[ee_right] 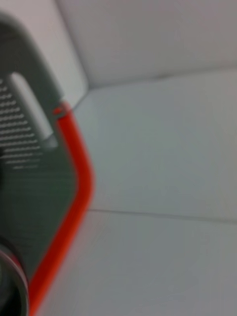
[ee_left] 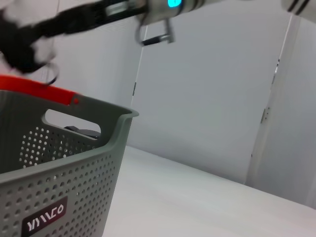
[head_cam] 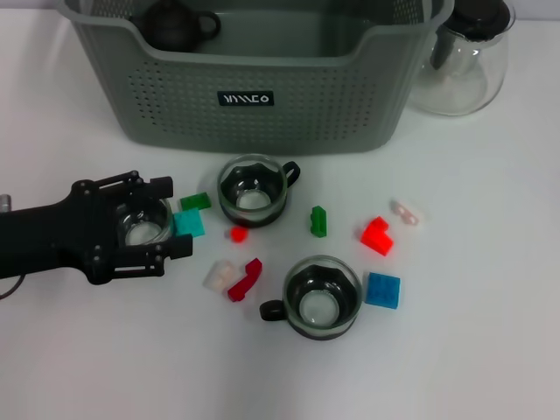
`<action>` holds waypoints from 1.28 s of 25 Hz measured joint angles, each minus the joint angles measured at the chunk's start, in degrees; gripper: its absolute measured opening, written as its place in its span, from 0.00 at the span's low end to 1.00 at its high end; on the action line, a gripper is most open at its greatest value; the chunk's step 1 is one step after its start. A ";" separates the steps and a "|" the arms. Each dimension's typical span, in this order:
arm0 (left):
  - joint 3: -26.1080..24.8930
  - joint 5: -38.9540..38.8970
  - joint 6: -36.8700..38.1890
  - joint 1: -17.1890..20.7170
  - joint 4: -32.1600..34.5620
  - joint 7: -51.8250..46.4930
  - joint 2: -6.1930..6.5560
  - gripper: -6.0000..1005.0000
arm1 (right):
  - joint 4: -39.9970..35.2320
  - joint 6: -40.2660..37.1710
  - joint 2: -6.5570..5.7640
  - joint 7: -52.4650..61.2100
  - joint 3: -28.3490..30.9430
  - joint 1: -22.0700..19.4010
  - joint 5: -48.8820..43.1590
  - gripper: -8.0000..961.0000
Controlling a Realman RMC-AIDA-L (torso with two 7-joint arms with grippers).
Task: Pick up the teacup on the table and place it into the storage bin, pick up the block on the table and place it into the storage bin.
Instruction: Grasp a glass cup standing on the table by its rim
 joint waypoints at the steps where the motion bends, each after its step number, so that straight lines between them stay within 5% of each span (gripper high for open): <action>1: 0.01 0.00 -0.03 -0.02 -0.08 -0.03 0.00 0.86 | 4.88 2.35 0.00 1.21 0.00 2.82 -2.83 0.07; 5: 0.05 0.04 -0.13 -0.04 -0.31 -0.10 0.00 0.86 | 22.94 13.86 0.08 6.97 0.01 11.49 -15.75 0.07; 9: 0.07 0.09 -0.88 0.07 -0.54 -0.18 0.00 0.86 | 27.00 16.75 0.20 7.61 -0.21 12.39 -18.04 0.07; 28: 0.15 1.49 -2.17 -1.30 -0.50 -0.30 -0.26 0.86 | 28.93 16.04 -0.12 7.69 -2.22 9.45 -18.48 0.07; 32: 0.16 1.49 -2.05 -1.15 -0.50 -0.30 -0.26 0.86 | 25.49 15.99 -0.27 7.71 -0.98 8.01 -17.73 0.24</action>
